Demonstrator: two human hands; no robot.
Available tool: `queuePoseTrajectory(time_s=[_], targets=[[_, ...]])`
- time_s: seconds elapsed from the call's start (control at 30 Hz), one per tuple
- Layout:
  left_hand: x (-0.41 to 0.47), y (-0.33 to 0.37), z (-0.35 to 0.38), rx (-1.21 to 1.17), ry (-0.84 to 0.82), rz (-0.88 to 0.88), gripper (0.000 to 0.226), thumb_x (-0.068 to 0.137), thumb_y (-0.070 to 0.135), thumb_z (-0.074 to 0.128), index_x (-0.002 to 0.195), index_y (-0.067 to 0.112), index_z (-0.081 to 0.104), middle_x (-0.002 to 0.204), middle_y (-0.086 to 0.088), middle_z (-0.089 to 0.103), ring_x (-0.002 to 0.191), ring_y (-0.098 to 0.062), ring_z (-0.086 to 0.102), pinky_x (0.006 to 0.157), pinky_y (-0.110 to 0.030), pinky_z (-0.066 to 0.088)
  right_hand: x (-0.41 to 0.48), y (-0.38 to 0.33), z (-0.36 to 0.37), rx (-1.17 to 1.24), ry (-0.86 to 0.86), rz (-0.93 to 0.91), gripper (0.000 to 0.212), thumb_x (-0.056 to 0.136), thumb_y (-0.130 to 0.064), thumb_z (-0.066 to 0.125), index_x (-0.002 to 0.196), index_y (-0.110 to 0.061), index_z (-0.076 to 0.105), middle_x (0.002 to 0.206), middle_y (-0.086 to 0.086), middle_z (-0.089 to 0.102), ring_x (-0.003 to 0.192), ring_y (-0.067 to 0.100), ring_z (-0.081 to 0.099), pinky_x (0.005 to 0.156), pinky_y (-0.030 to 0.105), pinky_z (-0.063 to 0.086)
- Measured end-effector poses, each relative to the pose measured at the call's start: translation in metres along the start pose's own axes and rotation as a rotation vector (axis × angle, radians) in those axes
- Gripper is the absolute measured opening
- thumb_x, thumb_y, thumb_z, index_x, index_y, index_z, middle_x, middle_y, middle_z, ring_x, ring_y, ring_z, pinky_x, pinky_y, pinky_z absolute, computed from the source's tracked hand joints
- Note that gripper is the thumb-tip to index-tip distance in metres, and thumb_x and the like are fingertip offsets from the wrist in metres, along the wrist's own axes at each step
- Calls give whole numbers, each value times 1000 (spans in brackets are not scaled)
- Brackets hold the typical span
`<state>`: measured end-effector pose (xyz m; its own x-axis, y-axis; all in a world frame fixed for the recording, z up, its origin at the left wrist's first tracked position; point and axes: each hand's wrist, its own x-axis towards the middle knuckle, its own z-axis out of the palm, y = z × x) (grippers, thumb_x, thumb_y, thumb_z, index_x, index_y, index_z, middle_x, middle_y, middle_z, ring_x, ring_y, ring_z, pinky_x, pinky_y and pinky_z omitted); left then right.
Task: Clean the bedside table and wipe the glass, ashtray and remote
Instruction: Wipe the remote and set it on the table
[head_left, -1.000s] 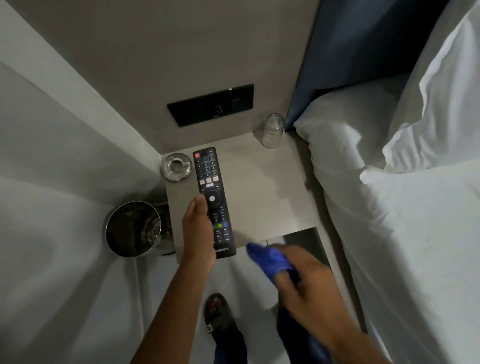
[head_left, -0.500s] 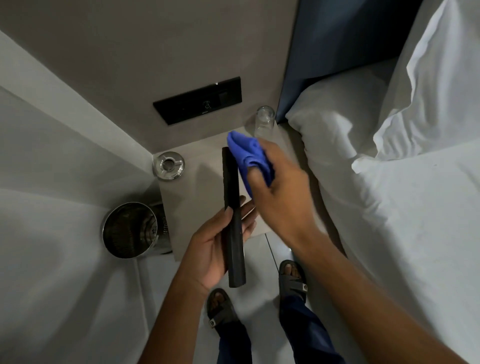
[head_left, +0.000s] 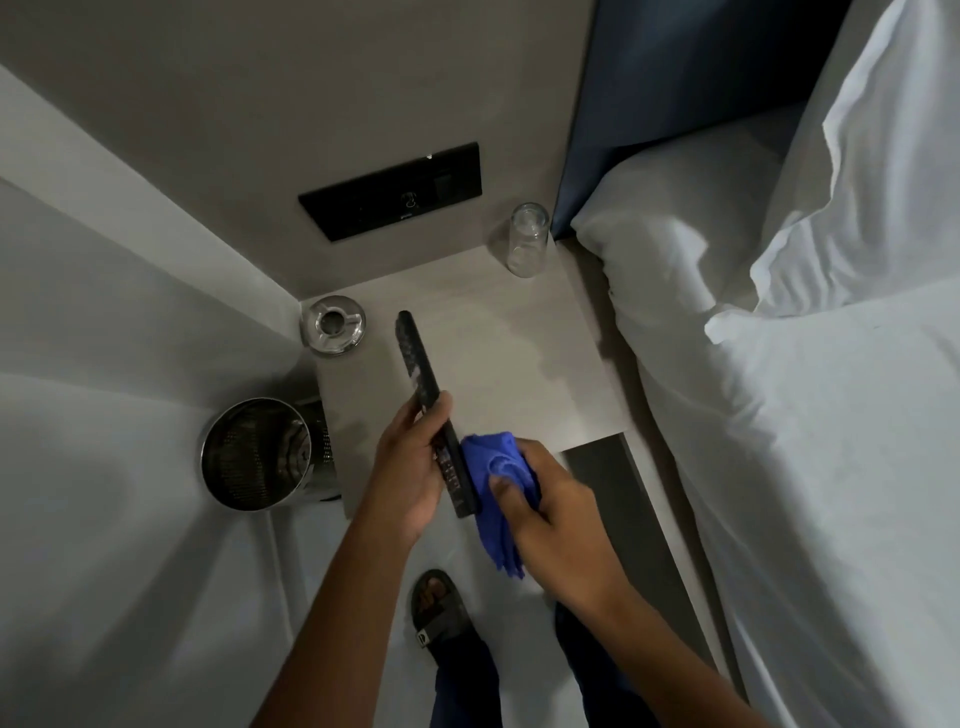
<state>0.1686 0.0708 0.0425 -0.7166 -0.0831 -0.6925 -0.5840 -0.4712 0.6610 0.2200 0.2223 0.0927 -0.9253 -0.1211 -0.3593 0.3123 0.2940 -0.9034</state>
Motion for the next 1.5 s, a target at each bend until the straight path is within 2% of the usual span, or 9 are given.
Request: queuePoseTrajectory(time_s=[0.07,0.2,0.4,0.63,1.0,1.17,1.27,1.37,1.5], targets=[[16,-10,3,192,144,57,4,85,20,73,88,20,70,72,7,65,70,-11,63,62,-26,53,3,11,-2,16,20,119,17,97,-16,53,107,-29,58,76,2,68,65,16,65,59,26,54],[60,-29,-3,785,491,157,39,79,22,78,113,9,66,108,-18,65,96,-34,65,85,-40,57,19,26,-14,69,132,248,12,95,-19,56,93,-30,60,80,-1,66,73,18,64,66,29,52],[110,-47,6,1143,549,76,48,82,30,75,120,5,60,121,-22,56,112,-36,55,87,-42,50,51,35,-38,151,179,269,10,95,-20,57,91,-28,63,80,-8,68,74,12,65,69,33,53],[150,-58,22,1129,617,39,73,76,33,79,131,3,43,125,-22,58,115,-37,57,92,-45,51,57,54,-66,275,226,309,13,95,-15,58,95,-25,66,77,-13,72,65,1,69,48,15,51],[148,-66,28,1123,665,97,85,74,48,77,137,12,34,129,-19,54,118,-37,52,95,-48,46,41,60,-81,223,331,256,12,96,-21,57,104,-18,66,87,-1,73,78,11,70,61,16,54],[32,-43,40,455,214,22,38,92,48,59,118,20,56,101,-7,71,81,-22,68,73,-37,55,18,28,-81,222,262,264,42,95,-23,60,135,-23,47,105,-5,69,85,-1,69,77,26,57],[-72,-21,27,213,7,-44,39,89,58,53,118,33,63,99,2,73,84,-14,69,72,-33,54,-3,0,-71,171,132,236,42,95,-26,58,135,-30,44,102,-2,67,84,-1,68,78,30,57],[-142,-10,6,125,12,33,48,79,40,70,125,38,59,97,1,74,94,-12,70,82,-33,55,-27,-20,-53,144,-5,184,39,92,-39,58,129,-40,44,101,-1,67,83,0,68,63,15,54],[-206,-1,-30,151,307,199,55,80,19,75,130,32,54,98,-7,73,92,-19,71,83,-36,58,-77,-49,-13,36,-111,88,63,78,-36,77,127,-41,38,108,0,60,87,14,69,65,28,59]])
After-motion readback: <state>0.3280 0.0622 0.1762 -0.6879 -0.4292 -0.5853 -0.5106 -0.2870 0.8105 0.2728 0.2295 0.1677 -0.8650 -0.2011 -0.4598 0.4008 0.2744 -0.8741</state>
